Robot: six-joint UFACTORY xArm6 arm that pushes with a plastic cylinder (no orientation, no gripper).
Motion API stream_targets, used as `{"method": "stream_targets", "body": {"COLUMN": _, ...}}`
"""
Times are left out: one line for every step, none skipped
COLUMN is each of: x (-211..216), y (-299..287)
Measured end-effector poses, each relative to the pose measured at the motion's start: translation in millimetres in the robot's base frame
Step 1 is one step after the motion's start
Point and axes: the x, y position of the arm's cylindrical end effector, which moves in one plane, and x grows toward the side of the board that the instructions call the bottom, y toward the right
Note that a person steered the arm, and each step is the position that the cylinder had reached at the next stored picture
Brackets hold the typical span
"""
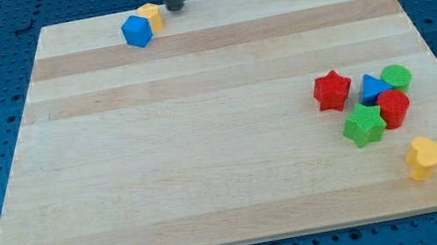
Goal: Move the blue cube along with yellow hexagon slightly up
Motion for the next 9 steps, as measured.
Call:
{"method": "stream_targets", "body": {"x": 10, "y": 38}}
{"method": "stream_targets", "body": {"x": 57, "y": 37}}
{"method": "stream_targets", "body": {"x": 100, "y": 7}}
{"method": "stream_targets", "body": {"x": 110, "y": -39}}
{"method": "stream_targets", "body": {"x": 105, "y": -75}}
{"method": "stream_targets", "body": {"x": 90, "y": -92}}
{"method": "stream_targets", "body": {"x": 79, "y": -95}}
{"method": "stream_targets", "body": {"x": 76, "y": -95}}
{"method": "stream_targets", "body": {"x": 76, "y": -104}}
